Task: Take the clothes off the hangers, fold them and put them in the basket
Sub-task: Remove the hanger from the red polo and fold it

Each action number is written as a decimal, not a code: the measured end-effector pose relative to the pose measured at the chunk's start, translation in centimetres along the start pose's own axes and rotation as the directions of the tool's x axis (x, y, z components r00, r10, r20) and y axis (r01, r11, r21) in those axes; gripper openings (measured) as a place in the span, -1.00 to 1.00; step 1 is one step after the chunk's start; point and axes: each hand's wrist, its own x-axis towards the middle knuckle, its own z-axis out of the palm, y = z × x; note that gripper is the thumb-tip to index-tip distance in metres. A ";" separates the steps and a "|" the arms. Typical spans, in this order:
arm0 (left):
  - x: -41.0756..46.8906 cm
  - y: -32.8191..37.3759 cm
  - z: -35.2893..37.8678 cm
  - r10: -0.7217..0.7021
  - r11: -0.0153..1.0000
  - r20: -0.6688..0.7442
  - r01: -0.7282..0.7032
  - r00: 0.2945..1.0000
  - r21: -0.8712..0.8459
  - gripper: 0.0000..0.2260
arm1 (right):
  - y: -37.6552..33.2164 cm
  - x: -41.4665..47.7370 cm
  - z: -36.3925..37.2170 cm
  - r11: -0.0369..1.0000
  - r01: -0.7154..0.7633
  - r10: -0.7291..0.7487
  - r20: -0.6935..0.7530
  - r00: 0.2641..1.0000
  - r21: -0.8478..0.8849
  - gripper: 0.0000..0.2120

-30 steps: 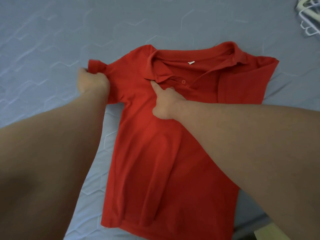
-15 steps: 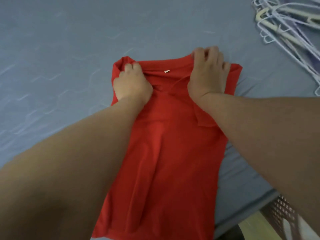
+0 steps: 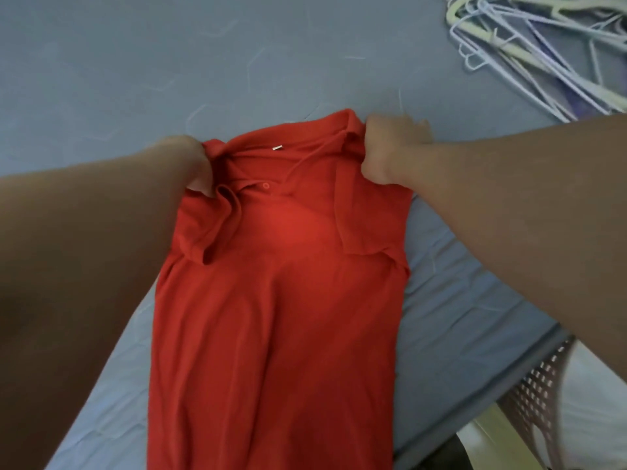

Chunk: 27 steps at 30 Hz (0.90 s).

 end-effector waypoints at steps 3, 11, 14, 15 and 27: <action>0.0 -0.4 0.0 0.054 0.998 -0.045 -0.054 0.998 0.017 -0.50 | 0.6 -0.6 -0.2 0.997 0.013 -0.011 -0.017 1.000 0.074 -0.68; -0.4 -2.7 -3.4 -0.198 0.878 -0.517 -0.083 0.833 -0.471 -0.79 | 0.4 0.3 -4.5 0.979 -0.083 0.145 -0.345 0.927 0.189 -0.56; -0.9 -3.8 -3.6 -0.192 0.860 -0.564 -0.139 0.803 -0.490 -0.82 | 0.1 -0.8 -5.6 0.997 0.003 0.034 -0.465 0.885 0.079 -0.50; -1.3 -4.1 -3.2 -0.182 0.841 -0.558 -0.165 0.809 -0.514 -0.80 | 0.2 -1.6 -5.8 0.998 0.041 -0.017 -0.477 0.879 0.039 -0.49; -17.1 -6.6 12.9 0.040 0.647 -0.612 -0.488 0.789 -0.586 -0.64 | -3.9 -24.0 5.8 0.929 0.370 -0.367 -0.170 0.914 -0.019 -0.53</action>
